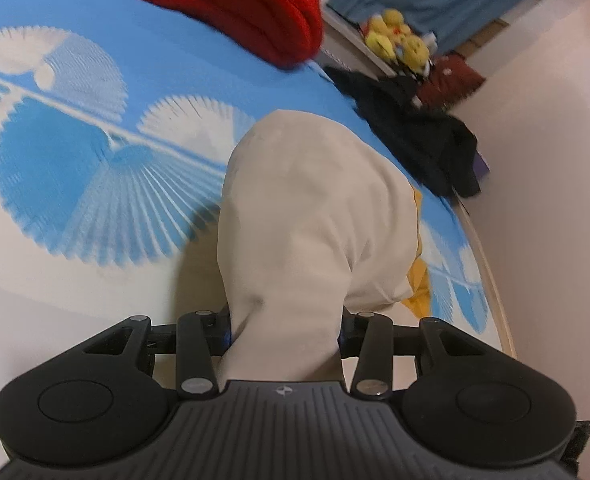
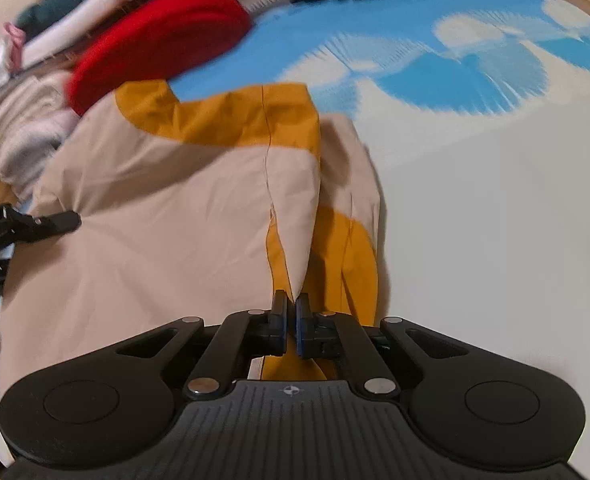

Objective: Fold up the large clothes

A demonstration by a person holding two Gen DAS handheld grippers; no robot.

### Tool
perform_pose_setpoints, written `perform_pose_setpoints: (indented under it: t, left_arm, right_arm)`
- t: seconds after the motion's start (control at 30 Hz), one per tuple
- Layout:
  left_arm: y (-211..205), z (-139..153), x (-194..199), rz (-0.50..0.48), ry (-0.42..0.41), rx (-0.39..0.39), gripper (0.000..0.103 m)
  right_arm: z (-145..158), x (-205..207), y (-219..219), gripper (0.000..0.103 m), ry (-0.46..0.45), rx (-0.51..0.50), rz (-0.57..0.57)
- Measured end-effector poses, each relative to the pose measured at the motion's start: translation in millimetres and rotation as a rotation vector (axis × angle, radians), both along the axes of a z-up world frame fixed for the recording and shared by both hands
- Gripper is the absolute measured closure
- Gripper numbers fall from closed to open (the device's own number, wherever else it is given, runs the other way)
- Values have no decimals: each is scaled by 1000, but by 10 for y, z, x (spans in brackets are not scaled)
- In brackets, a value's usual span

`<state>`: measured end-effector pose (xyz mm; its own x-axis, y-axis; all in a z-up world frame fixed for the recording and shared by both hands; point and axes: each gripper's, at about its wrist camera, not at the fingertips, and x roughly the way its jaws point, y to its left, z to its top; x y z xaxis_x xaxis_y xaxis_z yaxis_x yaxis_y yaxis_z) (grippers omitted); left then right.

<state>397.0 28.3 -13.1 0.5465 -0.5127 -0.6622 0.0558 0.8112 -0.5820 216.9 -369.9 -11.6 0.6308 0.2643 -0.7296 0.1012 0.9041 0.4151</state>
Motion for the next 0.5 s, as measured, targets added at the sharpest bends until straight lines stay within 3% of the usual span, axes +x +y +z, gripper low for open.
perform_pose_setpoints:
  t: [0.27,0.4,0.5]
  left_arm:
    - [542,-78,322,81,9,-7,54]
    - [658,-154,439,120,33,27,36]
    - [757,-206,423,143,70,106,30]
  right_arm:
    - [106,468,315,100,-150,44,56]
    - [130,625,407,100,-195,42,50]
    - [71,704,446,100,-163,4,45]
